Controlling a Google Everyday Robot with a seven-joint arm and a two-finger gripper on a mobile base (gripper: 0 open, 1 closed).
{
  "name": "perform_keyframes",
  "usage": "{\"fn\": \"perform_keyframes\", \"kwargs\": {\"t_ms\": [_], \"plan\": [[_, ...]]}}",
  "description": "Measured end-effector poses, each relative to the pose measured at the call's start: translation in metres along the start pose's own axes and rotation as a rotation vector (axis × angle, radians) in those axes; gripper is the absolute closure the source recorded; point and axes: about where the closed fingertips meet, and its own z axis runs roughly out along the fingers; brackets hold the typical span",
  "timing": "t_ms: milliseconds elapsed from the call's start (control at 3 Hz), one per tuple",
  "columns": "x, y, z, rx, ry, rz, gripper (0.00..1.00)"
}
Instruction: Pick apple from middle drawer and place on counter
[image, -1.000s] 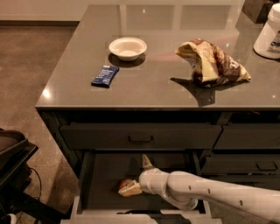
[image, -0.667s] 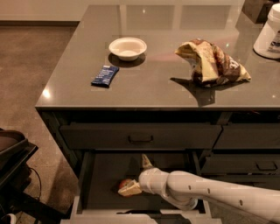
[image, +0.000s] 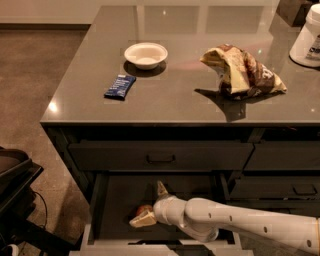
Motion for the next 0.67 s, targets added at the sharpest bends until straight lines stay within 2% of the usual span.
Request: {"fn": "perform_keyframes", "kwargs": {"t_ms": [667], "plan": [[0.0156, 0.0145, 0.0130, -0.013, 0.026, 0.028, 0.00]]}}
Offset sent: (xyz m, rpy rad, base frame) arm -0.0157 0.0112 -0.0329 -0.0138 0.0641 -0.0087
